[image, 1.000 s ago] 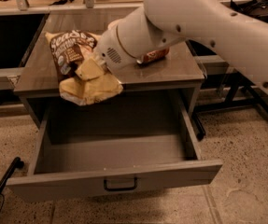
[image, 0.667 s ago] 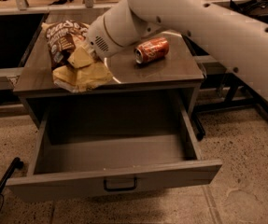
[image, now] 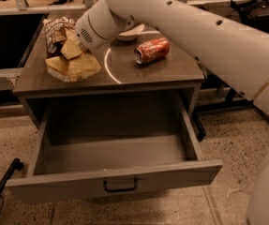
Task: Pick brown chip bag from top drawer and place on counter
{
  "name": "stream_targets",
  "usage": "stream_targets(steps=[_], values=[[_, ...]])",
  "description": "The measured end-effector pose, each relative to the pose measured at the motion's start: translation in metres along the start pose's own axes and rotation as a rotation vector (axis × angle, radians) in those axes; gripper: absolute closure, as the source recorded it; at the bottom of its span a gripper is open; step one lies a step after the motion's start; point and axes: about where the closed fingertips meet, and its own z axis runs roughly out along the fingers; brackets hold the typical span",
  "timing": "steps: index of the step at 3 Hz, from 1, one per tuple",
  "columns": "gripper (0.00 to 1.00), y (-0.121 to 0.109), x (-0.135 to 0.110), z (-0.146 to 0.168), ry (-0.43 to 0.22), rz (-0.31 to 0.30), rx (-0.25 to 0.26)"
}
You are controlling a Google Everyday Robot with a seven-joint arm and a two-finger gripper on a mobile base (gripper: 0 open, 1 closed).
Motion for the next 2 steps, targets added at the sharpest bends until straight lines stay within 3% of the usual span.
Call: stream_targets(steps=[2], values=[[0.28,-0.036,0.002,0.034,0.005,0.092,0.029]])
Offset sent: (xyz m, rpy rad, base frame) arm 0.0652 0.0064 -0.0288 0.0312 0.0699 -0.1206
